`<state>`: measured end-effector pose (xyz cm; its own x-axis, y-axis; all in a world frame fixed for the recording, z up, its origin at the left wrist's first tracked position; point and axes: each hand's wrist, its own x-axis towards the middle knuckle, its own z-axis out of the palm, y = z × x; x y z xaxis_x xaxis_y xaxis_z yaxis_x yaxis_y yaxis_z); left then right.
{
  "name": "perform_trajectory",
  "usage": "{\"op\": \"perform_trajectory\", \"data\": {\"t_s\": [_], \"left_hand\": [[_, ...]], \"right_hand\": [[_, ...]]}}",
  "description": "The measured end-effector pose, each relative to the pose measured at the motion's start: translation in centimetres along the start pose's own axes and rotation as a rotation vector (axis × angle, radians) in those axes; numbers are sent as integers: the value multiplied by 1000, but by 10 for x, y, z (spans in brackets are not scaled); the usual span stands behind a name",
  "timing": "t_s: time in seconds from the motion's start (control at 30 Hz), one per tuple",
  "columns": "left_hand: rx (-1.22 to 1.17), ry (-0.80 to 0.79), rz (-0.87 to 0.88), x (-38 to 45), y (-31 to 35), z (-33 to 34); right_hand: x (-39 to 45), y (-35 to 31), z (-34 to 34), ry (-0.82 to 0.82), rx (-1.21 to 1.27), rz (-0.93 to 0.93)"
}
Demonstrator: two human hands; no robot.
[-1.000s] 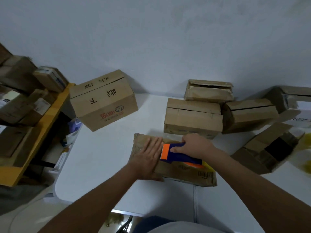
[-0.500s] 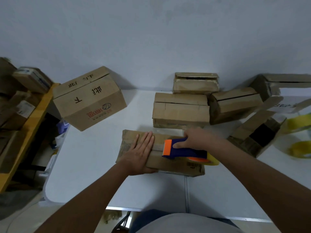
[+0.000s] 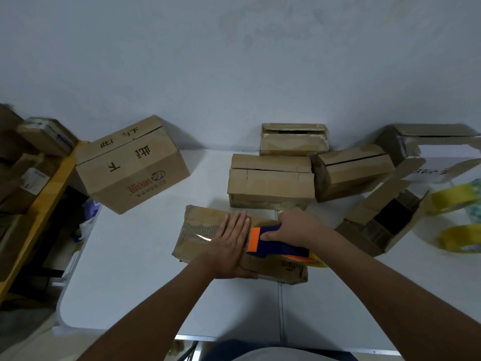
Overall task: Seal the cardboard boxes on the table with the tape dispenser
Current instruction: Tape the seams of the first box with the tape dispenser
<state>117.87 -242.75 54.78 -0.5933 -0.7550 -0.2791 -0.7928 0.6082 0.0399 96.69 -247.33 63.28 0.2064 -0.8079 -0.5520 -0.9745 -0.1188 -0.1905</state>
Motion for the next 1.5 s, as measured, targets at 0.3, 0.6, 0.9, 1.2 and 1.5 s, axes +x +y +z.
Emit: {"op": "perform_trajectory", "data": {"t_s": [0.3, 0.6, 0.9, 1.2, 1.5], "left_hand": [[1, 20, 18, -3, -8, 5], [-15, -21, 22, -6, -12, 4], [25, -39, 44, 5, -2, -2], [-34, -21, 106, 11, 9, 4], [-3, -60, 82, -34, -40, 4]], "right_hand": [[-5, 1, -4, -32, -22, 39], [-29, 73, -5, -62, 67, 119], [-27, 88, 28, -18, 147, 127], [-35, 77, 27, -11, 202, 79], [-10, 24, 54, -49, 270, -28]]}}
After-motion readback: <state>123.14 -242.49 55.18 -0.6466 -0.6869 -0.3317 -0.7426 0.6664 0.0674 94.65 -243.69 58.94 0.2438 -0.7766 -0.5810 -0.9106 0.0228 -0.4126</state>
